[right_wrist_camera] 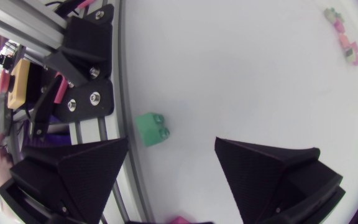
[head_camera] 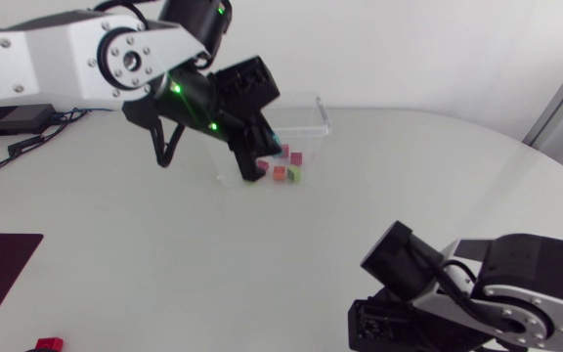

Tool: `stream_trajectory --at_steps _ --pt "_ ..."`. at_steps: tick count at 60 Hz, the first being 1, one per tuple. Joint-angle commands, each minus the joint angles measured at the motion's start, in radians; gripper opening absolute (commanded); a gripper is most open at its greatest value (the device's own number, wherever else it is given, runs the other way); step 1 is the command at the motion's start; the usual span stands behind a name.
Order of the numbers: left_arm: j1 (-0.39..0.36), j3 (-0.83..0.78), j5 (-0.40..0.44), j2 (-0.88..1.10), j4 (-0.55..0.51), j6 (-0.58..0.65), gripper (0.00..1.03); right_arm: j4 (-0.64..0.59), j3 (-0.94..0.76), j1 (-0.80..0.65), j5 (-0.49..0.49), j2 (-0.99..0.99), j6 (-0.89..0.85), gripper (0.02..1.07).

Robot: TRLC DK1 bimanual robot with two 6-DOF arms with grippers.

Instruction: Pick up the duplo bricks and place them in the container

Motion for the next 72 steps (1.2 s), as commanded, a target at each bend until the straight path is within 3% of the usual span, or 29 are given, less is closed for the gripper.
stream_trajectory --at_steps 1,16,31,38,51,59,63,65,69,70,72 --pt "0.032 0.065 0.0 0.042 0.029 -0.069 0.21 0.0 0.01 0.025 0.005 0.038 -0.027 1.02" --pt "0.101 0.16 -0.04 0.18 0.134 -0.201 0.21 0.057 0.019 0.068 0.054 0.144 -0.03 1.02" --pt "0.122 0.232 -0.095 0.306 0.19 -0.249 0.21 0.106 0.03 0.106 0.083 0.212 -0.024 0.96" --pt "0.127 0.266 -0.115 0.355 0.206 -0.253 0.21 0.129 0.028 0.122 0.083 0.231 -0.018 0.84" --pt "0.156 0.339 -0.163 0.429 0.268 -0.275 0.21 0.16 0.012 0.14 0.06 0.228 0.009 0.39" --pt "0.174 0.388 -0.167 0.469 0.268 -0.289 0.21 0.183 -0.004 0.138 0.056 0.215 0.032 0.38" --pt "0.177 0.405 -0.189 0.485 0.268 -0.298 0.31 0.183 -0.002 0.126 0.054 0.184 0.034 0.38" --pt "0.18 0.411 -0.198 0.492 0.268 -0.301 0.47 0.183 0.001 0.115 0.056 0.167 0.036 0.38" --pt "0.184 0.415 -0.215 0.495 0.268 -0.303 0.9 0.173 0.018 0.092 0.056 0.135 0.036 0.38" --pt "0.185 0.415 -0.226 0.495 0.268 -0.304 0.97 0.172 0.022 0.085 0.056 0.129 0.036 0.38" --pt "0.188 0.413 -0.229 0.493 0.268 -0.304 0.99 0.167 0.035 0.065 0.056 0.118 0.036 0.38"
